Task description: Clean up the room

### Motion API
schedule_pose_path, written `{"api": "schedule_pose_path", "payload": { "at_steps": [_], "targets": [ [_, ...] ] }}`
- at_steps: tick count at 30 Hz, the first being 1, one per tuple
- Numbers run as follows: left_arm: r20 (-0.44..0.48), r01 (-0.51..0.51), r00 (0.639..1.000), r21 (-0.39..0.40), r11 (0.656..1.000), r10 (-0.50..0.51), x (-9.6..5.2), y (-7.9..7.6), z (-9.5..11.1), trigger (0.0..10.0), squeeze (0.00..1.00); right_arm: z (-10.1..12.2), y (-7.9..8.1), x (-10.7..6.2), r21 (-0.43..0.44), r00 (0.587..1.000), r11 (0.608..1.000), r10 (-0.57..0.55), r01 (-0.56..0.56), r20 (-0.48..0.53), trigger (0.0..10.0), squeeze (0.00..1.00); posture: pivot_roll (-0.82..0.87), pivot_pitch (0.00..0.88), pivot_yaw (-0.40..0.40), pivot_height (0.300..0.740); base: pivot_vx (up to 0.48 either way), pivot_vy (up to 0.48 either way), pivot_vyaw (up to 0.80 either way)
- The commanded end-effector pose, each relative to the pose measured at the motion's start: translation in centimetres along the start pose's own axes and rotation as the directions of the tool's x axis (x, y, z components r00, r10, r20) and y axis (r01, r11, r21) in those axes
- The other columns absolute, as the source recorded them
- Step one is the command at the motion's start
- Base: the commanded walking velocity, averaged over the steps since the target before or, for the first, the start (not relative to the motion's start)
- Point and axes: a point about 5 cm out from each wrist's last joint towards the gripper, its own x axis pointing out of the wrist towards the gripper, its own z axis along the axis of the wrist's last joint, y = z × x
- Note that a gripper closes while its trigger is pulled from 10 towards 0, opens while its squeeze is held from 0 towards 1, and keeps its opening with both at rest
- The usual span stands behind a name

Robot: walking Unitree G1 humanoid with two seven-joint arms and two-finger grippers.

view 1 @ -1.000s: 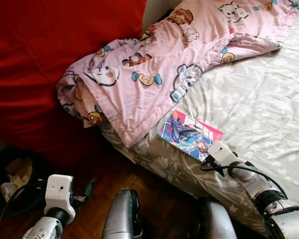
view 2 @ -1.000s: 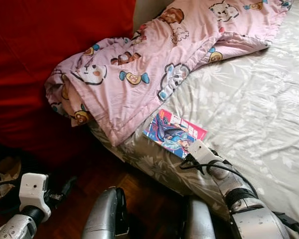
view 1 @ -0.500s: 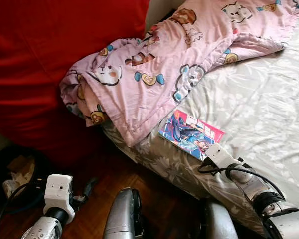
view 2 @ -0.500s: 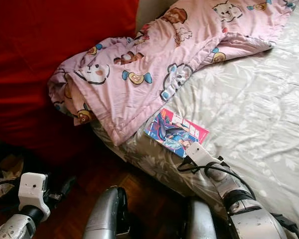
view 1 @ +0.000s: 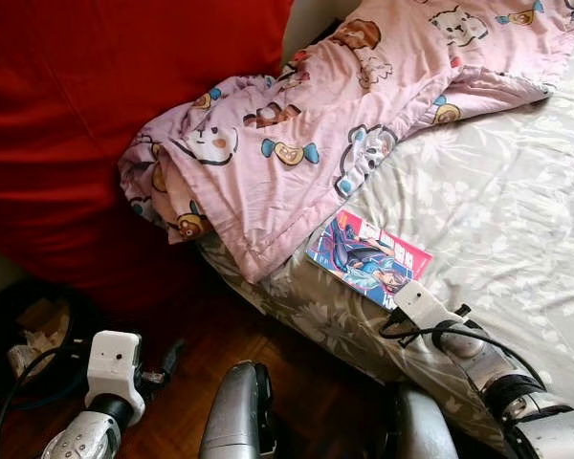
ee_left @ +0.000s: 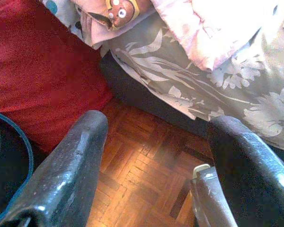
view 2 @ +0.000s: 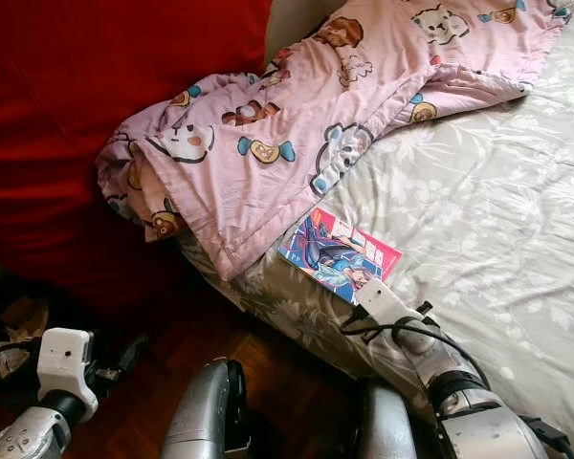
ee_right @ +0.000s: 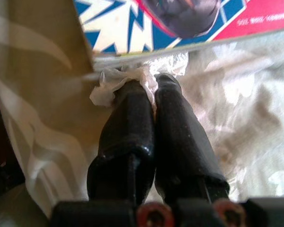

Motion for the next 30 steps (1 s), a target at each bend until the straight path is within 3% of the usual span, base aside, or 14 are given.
{"api": "schedule_pose_path", "payload": {
  "at_steps": [1,2,5,13,14,16,17,20,21,22,24,27,30],
  "targets": [
    [-0.032,-0.015,0.999,0.002,1.0,0.015,-0.3,0.1,-1.0,10.0,0.0,-1.0,0.9,-0.1,0.028,1.0,1.0,0.014,-0.014,-0.025,0.0,0.0,0.16,0.162,0.104,0.603,0.0,0.0,0.0],
    [-0.032,-0.015,0.999,0.002,1.0,0.015,-0.3,0.1,-1.0,10.0,0.0,-1.0,0.9,-0.1,0.028,1.0,1.0,0.014,-0.014,-0.025,0.0,0.0,0.16,0.162,0.104,0.603,0.0,0.0,0.0],
    [-0.032,-0.024,0.999,-0.015,1.0,0.023,0.4,-0.1,-1.4,10.0,0.0,-1.5,0.7,-0.3,0.162,1.0,0.986,-0.028,0.029,-0.008,0.0,0.0,0.13,0.131,0.09,0.603,0.0,0.0,0.0],
    [-0.04,-0.065,0.997,-0.052,0.997,0.063,1.9,-0.5,-2.7,10.0,0.0,-3.3,0.0,-1.1,0.333,0.992,0.937,-0.122,0.105,0.029,0.0,0.0,0.06,0.064,0.064,0.603,0.0,0.0,0.0],
    [-0.041,-0.077,0.996,-0.059,0.995,0.075,2.3,-0.4,-2.9,10.0,0.0,-3.8,-0.1,-1.5,0.425,0.985,0.896,-0.162,0.124,0.053,0.0,0.0,0.05,0.04,0.055,0.603,0.0,0.0,0.0],
    [-0.043,-0.089,0.995,-0.066,0.994,0.086,2.7,-0.3,-3.1,10.0,0.0,-4.2,-0.1,-1.7,0.502,0.979,0.855,-0.192,0.131,0.071,0.0,0.0,0.04,0.024,0.048,0.603,0.0,0.0,0.0],
    [-0.046,-0.108,0.993,-0.081,0.991,0.105,3.1,-0.2,-3.5,10.0,0.0,-4.6,0.2,-2.1,0.566,0.97,0.814,-0.223,0.129,0.1,0.0,0.0,0.02,0.005,0.04,0.603,0.0,0.0,0.0],
    [-0.055,-0.131,0.99,-0.096,0.987,0.127,3.3,0.0,-3.9,10.0,0.0,-4.9,0.6,-2.4,0.627,0.96,0.769,-0.254,0.126,0.118,0.0,0.0,0.01,0.0,0.038,0.603,0.0,0.0,0.0],
    [-0.071,-0.149,0.987,-0.106,0.983,0.142,3.5,0.2,-4.6,10.0,0.0,-5.4,1.1,-2.7,0.685,0.953,0.719,-0.275,0.118,0.124,0.0,0.0,-0.01,0.0,0.037,0.603,0.0,0.0,0.0],
    [-0.086,-0.153,0.986,-0.107,0.982,0.144,3.6,0.2,-5.0,10.0,0.0,-5.6,1.5,-2.7,0.706,0.953,0.699,-0.276,0.113,0.121,0.5,0.0,-0.01,0.0,0.036,0.603,0.0,0.0,0.0],
    [-0.126,-0.157,0.982,-0.113,0.981,0.143,3.8,0.0,-6.0,10.0,0.0,-6.1,2.7,-2.8,0.748,0.958,0.655,-0.267,0.104,0.101,10.0,0.0,-0.02,0.0,0.035,0.603,0.0,0.0,0.0],
    [-0.139,-0.161,0.98,-0.117,0.98,0.145,3.9,-0.2,-6.3,10.0,0.0,-6.3,3.4,-2.7,0.757,0.963,0.646,-0.256,0.102,0.089,10.0,0.0,-0.03,0.0,0.037,0.603,0.0,0.0,0.0],
    [-0.202,-0.214,0.962,-0.148,0.966,0.182,4.1,0.3,-7.9,10.0,0.0,-7.0,4.6,-2.8,0.806,0.966,0.579,-0.256,0.122,0.037,10.0,0.0,-0.05,0.0,0.048,0.603,0.0,0.0,0.0]
  ]
}}
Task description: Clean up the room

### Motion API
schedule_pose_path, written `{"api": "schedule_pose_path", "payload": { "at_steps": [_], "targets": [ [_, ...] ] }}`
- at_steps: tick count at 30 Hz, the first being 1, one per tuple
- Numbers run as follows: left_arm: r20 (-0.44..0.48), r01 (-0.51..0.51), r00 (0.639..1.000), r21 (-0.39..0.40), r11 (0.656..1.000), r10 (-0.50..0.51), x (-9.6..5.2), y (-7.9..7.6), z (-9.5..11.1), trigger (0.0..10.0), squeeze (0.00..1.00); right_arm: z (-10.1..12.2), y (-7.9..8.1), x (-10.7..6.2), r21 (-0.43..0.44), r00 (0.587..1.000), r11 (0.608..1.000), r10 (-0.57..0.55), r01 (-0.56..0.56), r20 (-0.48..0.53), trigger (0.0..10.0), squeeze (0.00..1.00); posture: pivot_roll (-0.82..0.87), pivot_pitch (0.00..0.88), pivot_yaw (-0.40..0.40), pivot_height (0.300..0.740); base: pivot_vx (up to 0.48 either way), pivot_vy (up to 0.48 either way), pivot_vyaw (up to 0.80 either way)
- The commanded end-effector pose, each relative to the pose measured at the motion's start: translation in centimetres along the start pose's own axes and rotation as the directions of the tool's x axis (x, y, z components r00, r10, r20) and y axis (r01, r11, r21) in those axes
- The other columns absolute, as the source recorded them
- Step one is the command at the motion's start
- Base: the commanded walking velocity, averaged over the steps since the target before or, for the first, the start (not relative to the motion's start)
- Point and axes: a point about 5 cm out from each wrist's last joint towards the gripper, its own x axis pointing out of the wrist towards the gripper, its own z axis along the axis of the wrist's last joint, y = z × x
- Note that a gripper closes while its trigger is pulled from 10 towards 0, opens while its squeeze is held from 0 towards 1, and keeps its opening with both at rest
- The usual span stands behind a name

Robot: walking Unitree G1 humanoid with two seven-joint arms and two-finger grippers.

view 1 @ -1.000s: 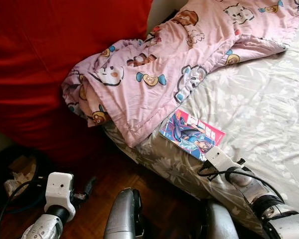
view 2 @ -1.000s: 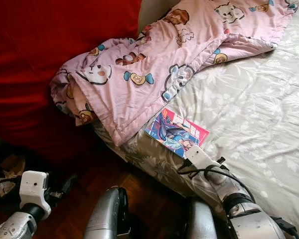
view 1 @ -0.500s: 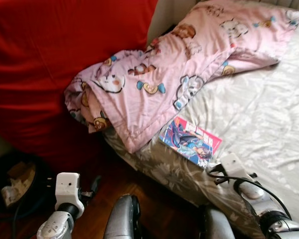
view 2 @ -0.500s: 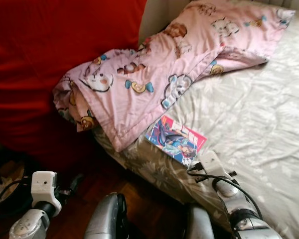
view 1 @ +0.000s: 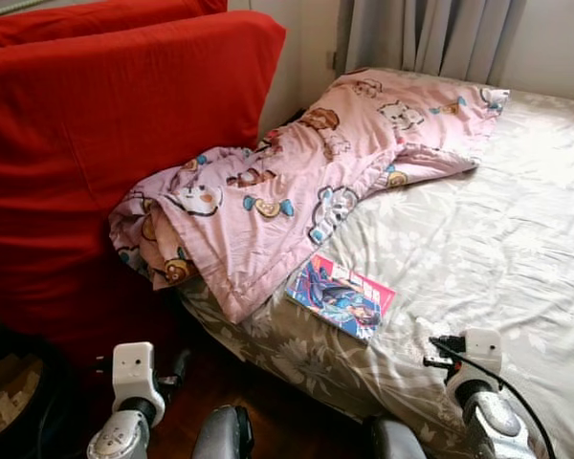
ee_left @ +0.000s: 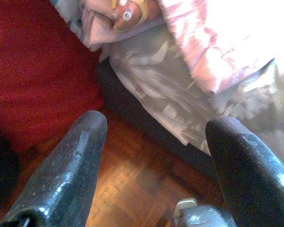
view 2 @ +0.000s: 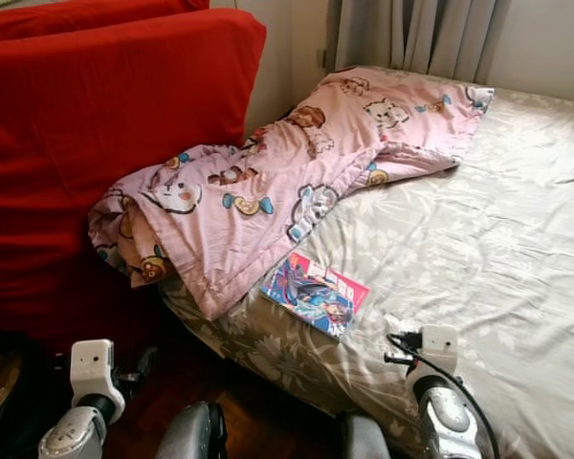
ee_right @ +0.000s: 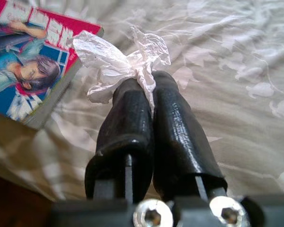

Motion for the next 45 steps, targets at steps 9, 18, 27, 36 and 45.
{"api": "schedule_pose_path", "payload": {
  "at_steps": [9,18,27,36,45],
  "targets": [
    [-0.112,-0.118,0.988,-0.064,0.991,0.11,-0.1,1.6,-2.8,10.0,0.0,-3.3,-1.0,-1.4,0.102,0.985,0.99,-0.085,0.101,-0.152,10.0,0.0,-0.05,0.0,0.036,0.647,0.0,0.0,0.0],
    [-0.229,-0.166,0.963,-0.08,0.983,0.144,-0.9,1.9,-5.3,10.0,0.0,-5.8,-1.5,-2.7,0.068,0.95,0.986,-0.126,0.151,-0.286,10.0,0.0,-0.05,0.0,0.025,0.702,0.0,0.0,0.0],
    [-0.35,-0.148,0.928,-0.024,0.989,0.13,-2.0,1.5,-7.5,10.0,0.0,-8.4,-1.2,-4.3,0.055,0.903,0.983,-0.139,0.176,-0.406,10.0,0.0,-0.05,0.0,0.025,0.74,0.0,0.0,0.0],
    [-0.403,-0.146,0.907,-0.035,0.989,0.12,-2.4,1.2,-8.4,10.0,0.0,-10.1,-1.3,-5.6,0.035,0.867,0.985,-0.13,0.167,-0.481,10.0,0.0,-0.06,0.0,0.029,0.74,0.0,0.0,0.0],
    [-0.459,-0.145,0.881,-0.028,0.989,0.116,-3.3,1.4,-9.5,10.0,0.0,-10.2,-1.1,-5.6,0.025,0.87,0.989,-0.119,0.149,-0.479,10.0,0.0,-0.06,0.0,0.027,0.74,0.0,0.0,0.0]
  ]
}}
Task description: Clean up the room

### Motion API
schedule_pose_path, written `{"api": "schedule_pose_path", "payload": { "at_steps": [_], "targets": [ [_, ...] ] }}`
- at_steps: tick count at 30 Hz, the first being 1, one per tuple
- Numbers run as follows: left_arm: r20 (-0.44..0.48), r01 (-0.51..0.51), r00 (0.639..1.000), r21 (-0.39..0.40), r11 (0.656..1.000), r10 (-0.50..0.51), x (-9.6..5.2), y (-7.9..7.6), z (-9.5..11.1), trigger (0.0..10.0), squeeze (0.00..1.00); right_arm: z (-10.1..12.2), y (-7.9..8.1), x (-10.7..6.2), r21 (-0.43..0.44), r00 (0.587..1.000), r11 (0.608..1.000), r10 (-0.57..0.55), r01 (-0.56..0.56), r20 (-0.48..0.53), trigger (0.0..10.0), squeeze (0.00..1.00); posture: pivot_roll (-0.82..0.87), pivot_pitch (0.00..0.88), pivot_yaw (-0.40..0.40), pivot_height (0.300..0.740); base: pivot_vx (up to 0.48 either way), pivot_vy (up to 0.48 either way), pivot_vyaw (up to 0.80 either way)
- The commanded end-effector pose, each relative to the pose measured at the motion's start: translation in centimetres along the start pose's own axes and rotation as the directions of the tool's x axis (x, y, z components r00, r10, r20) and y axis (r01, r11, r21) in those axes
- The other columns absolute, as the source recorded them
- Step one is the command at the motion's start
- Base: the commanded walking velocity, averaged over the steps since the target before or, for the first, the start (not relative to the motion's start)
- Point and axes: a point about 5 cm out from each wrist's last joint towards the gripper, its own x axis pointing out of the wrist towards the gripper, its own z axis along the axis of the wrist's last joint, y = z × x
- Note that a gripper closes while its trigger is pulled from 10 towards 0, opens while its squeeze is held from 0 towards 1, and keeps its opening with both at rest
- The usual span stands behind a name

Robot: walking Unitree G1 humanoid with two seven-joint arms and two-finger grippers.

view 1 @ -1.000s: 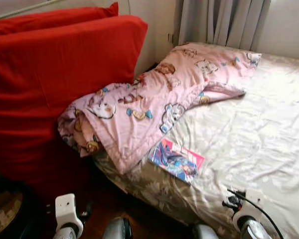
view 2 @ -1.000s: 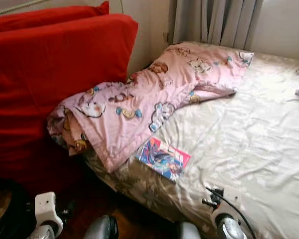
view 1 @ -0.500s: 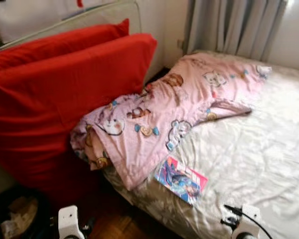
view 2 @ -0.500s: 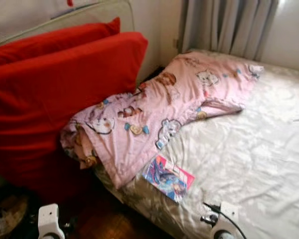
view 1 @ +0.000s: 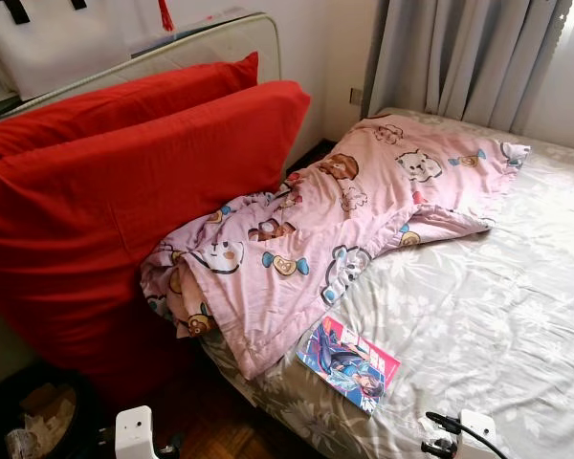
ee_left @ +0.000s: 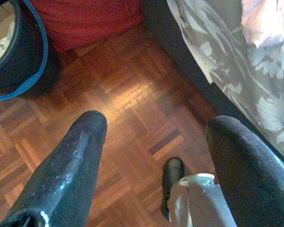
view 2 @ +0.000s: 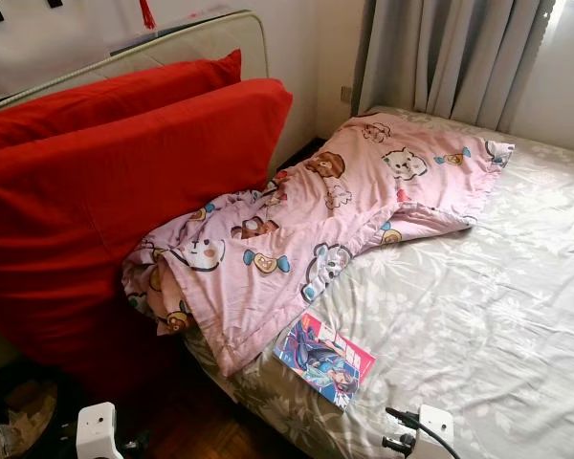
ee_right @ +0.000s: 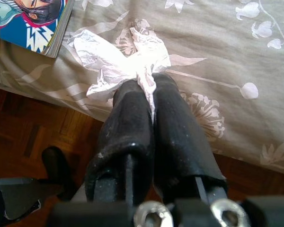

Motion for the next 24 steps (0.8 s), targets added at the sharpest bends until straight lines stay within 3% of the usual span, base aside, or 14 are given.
{"api": "schedule_pose_path", "payload": {
  "at_steps": [1,4,10,17,24],
  "targets": [
    [-0.06,-0.008,0.998,0.009,1.0,0.008,-0.4,0.7,-1.3,10.0,0.0,-0.7,0.1,-0.1,-0.012,1.0,1.0,0.004,-0.004,-0.022,10.0,0.0,-0.06,0.0,0.026,0.74,0.0,0.0,0.0],
    [-0.088,-0.02,0.996,0.006,1.0,0.02,-0.7,1.4,-2.0,10.0,0.0,-0.8,0.1,-0.2,-0.028,1.0,1.0,0.007,-0.008,-0.023,10.0,0.0,-0.05,0.0,0.024,0.74,0.0,0.0,0.0],
    [-0.146,-0.051,0.988,0.007,0.999,0.051,-1.5,3.1,-3.5,10.0,0.0,-1.3,0.2,-0.3,-0.027,0.999,0.999,0.017,-0.018,-0.028,10.0,0.0,-0.05,0.0,0.026,0.74,0.0,0.0,0.78],
    [-0.159,-0.07,0.985,0.015,0.997,0.071,-1.9,4.4,-3.8,10.0,0.0,-1.4,0.1,-0.3,-0.029,0.999,0.999,0.017,-0.018,-0.033,10.0,0.0,-0.05,0.0,0.029,0.74,0.0,0.0,0.8],
    [-0.162,-0.07,0.984,0.016,0.997,0.072,-2.1,5.0,-3.9,10.0,0.0,-1.5,0.0,-0.3,-0.006,0.999,1.0,0.009,-0.009,-0.043,10.0,0.0,-0.05,0.0,0.032,0.74,0.0,0.0,0.0]
  ]
}}
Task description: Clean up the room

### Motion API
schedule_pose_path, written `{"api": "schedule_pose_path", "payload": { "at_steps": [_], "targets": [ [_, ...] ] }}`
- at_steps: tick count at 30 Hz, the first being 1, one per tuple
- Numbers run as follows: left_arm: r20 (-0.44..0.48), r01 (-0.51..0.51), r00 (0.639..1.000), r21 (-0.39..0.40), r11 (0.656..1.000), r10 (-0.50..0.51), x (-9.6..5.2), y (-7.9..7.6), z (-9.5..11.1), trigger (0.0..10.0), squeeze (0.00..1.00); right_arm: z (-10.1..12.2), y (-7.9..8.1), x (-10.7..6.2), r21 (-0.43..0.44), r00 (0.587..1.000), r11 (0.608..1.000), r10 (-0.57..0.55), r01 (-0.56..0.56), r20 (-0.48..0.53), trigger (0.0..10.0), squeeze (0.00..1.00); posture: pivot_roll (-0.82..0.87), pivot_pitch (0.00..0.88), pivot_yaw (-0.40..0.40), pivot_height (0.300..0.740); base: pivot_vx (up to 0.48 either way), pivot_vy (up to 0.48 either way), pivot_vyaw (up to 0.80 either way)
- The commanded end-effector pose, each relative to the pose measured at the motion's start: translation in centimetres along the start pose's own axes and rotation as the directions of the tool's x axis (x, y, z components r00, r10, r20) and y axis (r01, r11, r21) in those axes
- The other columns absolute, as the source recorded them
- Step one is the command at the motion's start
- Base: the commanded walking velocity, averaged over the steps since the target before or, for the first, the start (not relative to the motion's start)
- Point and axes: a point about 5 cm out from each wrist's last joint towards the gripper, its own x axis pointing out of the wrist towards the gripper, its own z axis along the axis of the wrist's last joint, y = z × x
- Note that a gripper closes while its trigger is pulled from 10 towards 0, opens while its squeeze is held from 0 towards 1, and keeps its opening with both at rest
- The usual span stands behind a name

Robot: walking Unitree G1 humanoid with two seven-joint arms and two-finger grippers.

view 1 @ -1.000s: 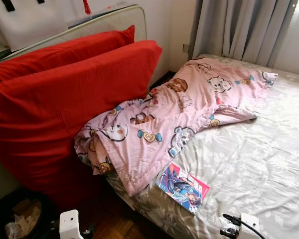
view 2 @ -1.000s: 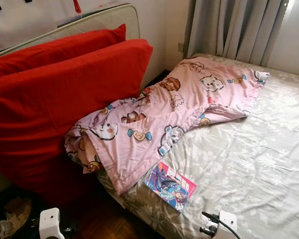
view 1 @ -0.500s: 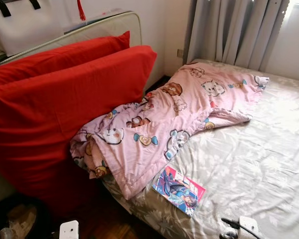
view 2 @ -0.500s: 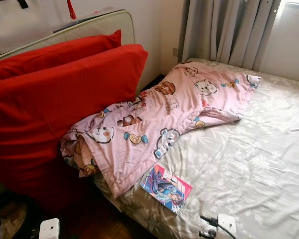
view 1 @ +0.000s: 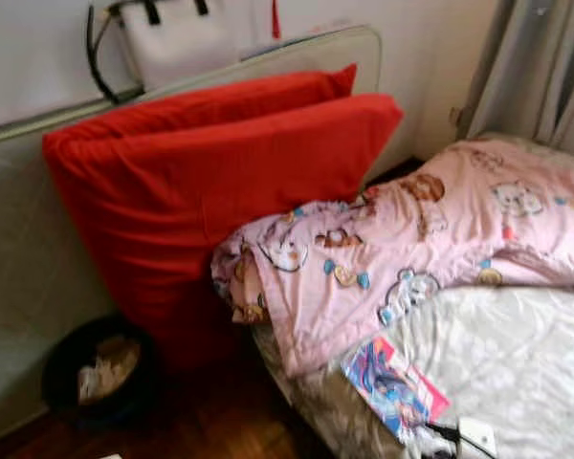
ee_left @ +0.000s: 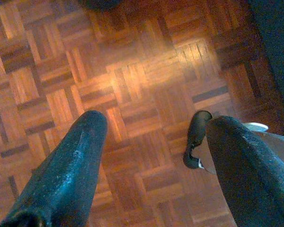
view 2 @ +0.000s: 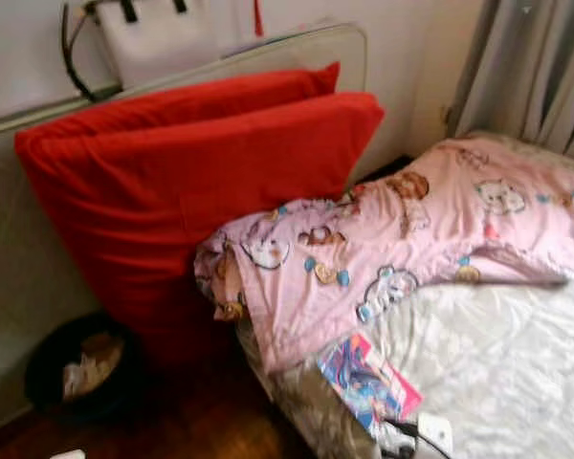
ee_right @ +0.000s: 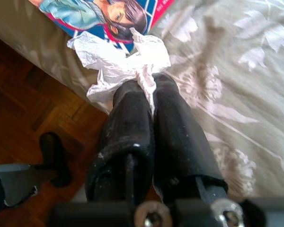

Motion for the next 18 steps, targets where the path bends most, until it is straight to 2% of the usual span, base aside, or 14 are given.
{"api": "schedule_pose_path", "payload": {
  "at_steps": [1,8,10,18],
  "targets": [
    [-0.007,0.003,1.0,0.011,1.0,-0.003,0.1,0.1,0.2,10.0,0.0,-0.4,-0.1,-0.1,0.01,1.0,1.0,-0.004,0.005,-0.02,10.0,0.0,-0.05,0.0,0.032,0.74,0.0,0.0,0.0],
    [-0.01,0.018,1.0,0.017,1.0,-0.018,0.3,-1.2,0.4,10.0,0.0,-0.4,0.1,0.0,0.016,1.0,1.0,-0.002,0.002,-0.019,10.0,0.0,-0.05,0.0,0.034,0.74,0.0,0.0,0.0],
    [-0.012,0.02,1.0,0.019,1.0,-0.02,0.3,-1.2,0.3,10.0,0.0,-0.4,0.1,0.0,0.014,1.0,1.0,0.0,0.0,-0.021,10.0,0.0,-0.05,0.0,0.035,0.74,0.0,0.274,0.0],
    [-0.02,0.004,1.0,0.02,1.0,-0.004,-0.3,0.5,-0.7,10.0,0.0,-0.5,0.2,0.0,0.017,1.0,1.0,0.003,-0.002,-0.026,10.0,0.0,-0.05,0.0,0.04,0.74,0.0,0.307,0.0]
  ]
}}
